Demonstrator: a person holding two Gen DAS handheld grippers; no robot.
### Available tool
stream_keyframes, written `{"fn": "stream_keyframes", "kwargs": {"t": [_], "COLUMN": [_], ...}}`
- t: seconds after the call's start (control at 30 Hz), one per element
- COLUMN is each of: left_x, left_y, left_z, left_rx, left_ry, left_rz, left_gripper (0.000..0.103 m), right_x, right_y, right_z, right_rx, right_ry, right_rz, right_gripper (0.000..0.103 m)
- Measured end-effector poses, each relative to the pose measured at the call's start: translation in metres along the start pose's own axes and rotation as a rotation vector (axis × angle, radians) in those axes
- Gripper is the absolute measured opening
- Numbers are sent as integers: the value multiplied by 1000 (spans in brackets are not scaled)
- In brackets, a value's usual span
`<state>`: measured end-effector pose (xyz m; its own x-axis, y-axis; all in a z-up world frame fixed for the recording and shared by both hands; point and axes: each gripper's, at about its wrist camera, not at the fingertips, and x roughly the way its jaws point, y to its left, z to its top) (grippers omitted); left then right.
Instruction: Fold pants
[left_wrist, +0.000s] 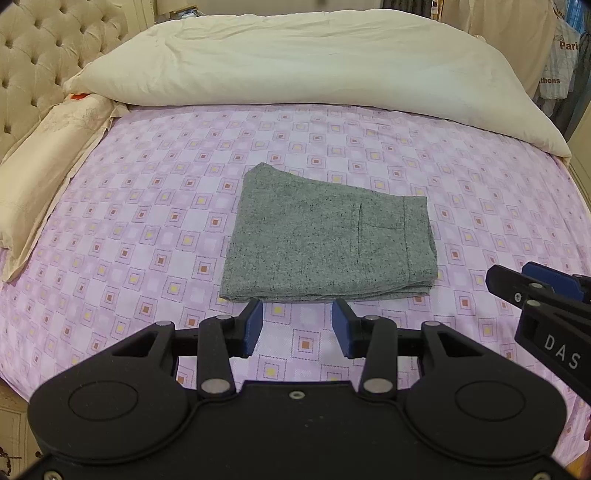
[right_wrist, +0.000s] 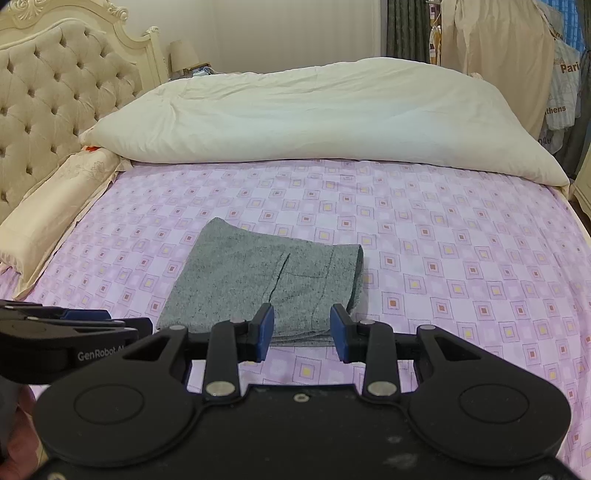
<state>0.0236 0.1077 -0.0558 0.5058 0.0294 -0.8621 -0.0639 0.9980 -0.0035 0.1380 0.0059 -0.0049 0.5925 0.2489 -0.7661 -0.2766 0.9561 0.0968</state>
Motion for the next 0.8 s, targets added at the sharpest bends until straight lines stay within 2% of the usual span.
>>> {"fn": "stream_keyframes", "kwargs": {"t": [0.8], "left_x": [7], "left_y": [2], "left_z": [1], "left_rx": [5], "left_ry": [27], "left_rz": [0], "left_gripper": [51], "right_x": [4], "right_y": [2], "right_z": [0], "right_rx": [-3], "right_ry": [10], "right_rz": [3], "right_gripper": [36]}}
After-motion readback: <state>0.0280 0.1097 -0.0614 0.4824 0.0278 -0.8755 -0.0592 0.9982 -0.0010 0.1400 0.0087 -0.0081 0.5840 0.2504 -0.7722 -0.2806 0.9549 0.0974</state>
